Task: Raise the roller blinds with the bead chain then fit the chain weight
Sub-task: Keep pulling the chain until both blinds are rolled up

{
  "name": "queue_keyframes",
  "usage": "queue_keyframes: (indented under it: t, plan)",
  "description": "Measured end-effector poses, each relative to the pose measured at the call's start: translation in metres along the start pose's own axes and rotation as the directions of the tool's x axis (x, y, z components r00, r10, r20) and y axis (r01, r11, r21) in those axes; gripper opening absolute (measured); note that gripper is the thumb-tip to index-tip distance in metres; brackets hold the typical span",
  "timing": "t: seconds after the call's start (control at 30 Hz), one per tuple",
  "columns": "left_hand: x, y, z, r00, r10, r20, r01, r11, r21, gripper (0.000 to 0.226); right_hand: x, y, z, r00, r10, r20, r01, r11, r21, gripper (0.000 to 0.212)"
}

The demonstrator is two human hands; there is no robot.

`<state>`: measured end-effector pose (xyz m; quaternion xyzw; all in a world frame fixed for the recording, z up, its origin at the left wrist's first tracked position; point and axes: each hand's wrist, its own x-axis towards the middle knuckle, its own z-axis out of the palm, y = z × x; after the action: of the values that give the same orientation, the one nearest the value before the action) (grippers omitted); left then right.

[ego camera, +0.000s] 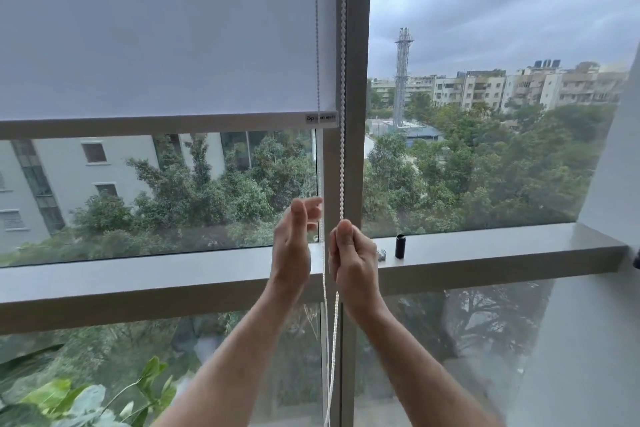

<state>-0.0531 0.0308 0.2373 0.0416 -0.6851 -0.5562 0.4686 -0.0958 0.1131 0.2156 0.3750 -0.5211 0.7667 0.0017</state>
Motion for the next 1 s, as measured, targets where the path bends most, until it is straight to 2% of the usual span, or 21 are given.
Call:
queue_keyframes:
  t: [0.13, 0.2, 0.3, 0.4, 0.47, 0.57, 0.63, 0.7, 0.77, 0.9, 1.0]
  plan:
    - [0.043, 0.072, 0.017, 0.99, 0.063, 0.128, -0.037, 0.979, -0.201, 0.05, -0.02, 0.016, -0.002, 0.997, 0.065, 0.031, -0.066, 0.998, 0.019, 0.046]
    - [0.056, 0.095, 0.029, 0.984, 0.062, 0.167, -0.017, 0.966, -0.258, 0.044, -0.021, 0.017, -0.006, 0.996, 0.077, 0.04, -0.078, 0.996, 0.036, 0.046]
    - [0.064, 0.109, 0.048, 0.997, 0.054, 0.054, -0.039, 0.969, -0.244, 0.041, -0.018, 0.016, -0.012, 0.992, 0.085, 0.093, -0.09, 0.995, 0.047, 0.047]
    - [0.063, 0.106, 0.056, 0.986, 0.147, -0.072, -0.156, 0.978, -0.139, 0.045, -0.007, 0.013, -0.022, 0.973, 0.138, 0.186, -0.154, 0.985, 0.075, 0.048]
    - [0.065, 0.103, 0.056, 0.974, 0.202, -0.106, -0.212, 0.972, -0.104, 0.044, 0.008, 0.006, -0.031, 0.963, 0.138, 0.232, -0.142, 0.99, -0.002, 0.052]
    - [0.061, 0.094, 0.056, 0.966, 0.226, -0.122, -0.235, 0.97, -0.066, 0.04, 0.042, -0.025, -0.039, 0.979, 0.103, 0.178, -0.092, 0.993, -0.069, 0.06]
    - [0.052, 0.084, 0.058, 0.966, 0.234, -0.111, -0.243, 0.967, -0.076, 0.039, 0.073, -0.057, -0.037, 0.99, 0.035, 0.136, -0.035, 0.999, -0.001, 0.061]
    - [0.043, 0.076, 0.06, 0.966, 0.243, -0.09, -0.25, 0.966, -0.068, 0.038, 0.103, -0.092, -0.028, 0.992, -0.023, 0.12, 0.013, 0.997, 0.08, 0.051]
    - [0.039, 0.071, 0.058, 0.966, 0.246, -0.086, -0.251, 0.966, -0.056, 0.038, 0.127, -0.127, -0.015, 0.987, -0.047, 0.153, 0.021, 0.986, 0.166, 0.043]
    - [0.041, 0.065, 0.054, 0.968, 0.236, -0.086, -0.241, 0.969, -0.047, 0.042, 0.168, -0.187, 0.013, 0.97, -0.019, 0.243, -0.043, 0.968, 0.247, 0.051]
    - [0.038, 0.065, 0.054, 0.97, 0.232, -0.071, -0.236, 0.971, -0.041, 0.04, 0.185, -0.216, 0.032, 0.973, -0.025, 0.231, -0.035, 0.967, 0.252, 0.05]
